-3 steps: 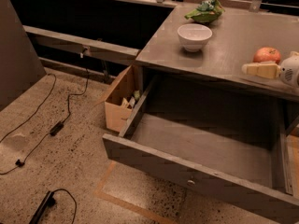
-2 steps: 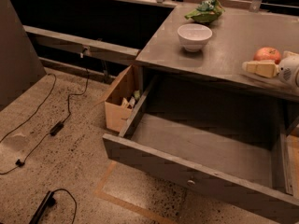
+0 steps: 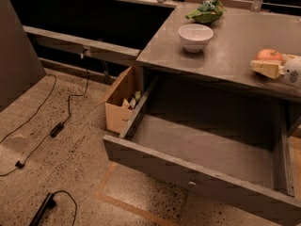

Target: Place apple into top drawer

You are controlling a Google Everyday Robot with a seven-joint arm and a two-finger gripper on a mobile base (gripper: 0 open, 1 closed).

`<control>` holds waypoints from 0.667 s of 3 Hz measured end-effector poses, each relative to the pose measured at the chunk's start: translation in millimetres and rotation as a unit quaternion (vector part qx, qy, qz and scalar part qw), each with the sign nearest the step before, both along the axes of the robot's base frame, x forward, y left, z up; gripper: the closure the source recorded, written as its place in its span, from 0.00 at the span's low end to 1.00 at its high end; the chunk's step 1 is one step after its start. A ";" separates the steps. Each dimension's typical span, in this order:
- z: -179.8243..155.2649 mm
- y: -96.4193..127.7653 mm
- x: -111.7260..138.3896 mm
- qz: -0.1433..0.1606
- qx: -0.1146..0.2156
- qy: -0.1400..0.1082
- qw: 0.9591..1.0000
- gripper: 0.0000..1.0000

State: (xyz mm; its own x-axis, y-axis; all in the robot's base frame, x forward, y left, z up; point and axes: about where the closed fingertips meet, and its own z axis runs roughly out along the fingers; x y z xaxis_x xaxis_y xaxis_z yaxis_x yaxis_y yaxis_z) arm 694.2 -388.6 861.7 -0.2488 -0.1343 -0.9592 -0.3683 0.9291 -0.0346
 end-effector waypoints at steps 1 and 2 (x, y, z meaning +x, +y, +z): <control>10.6 15.8 -29.9 0.060 0.017 0.007 0.998 0.87; 22.6 30.1 -77.7 0.121 0.035 0.029 0.992 1.00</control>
Offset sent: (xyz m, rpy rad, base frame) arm -0.1655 0.0599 0.0319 0.1194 0.1714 0.4877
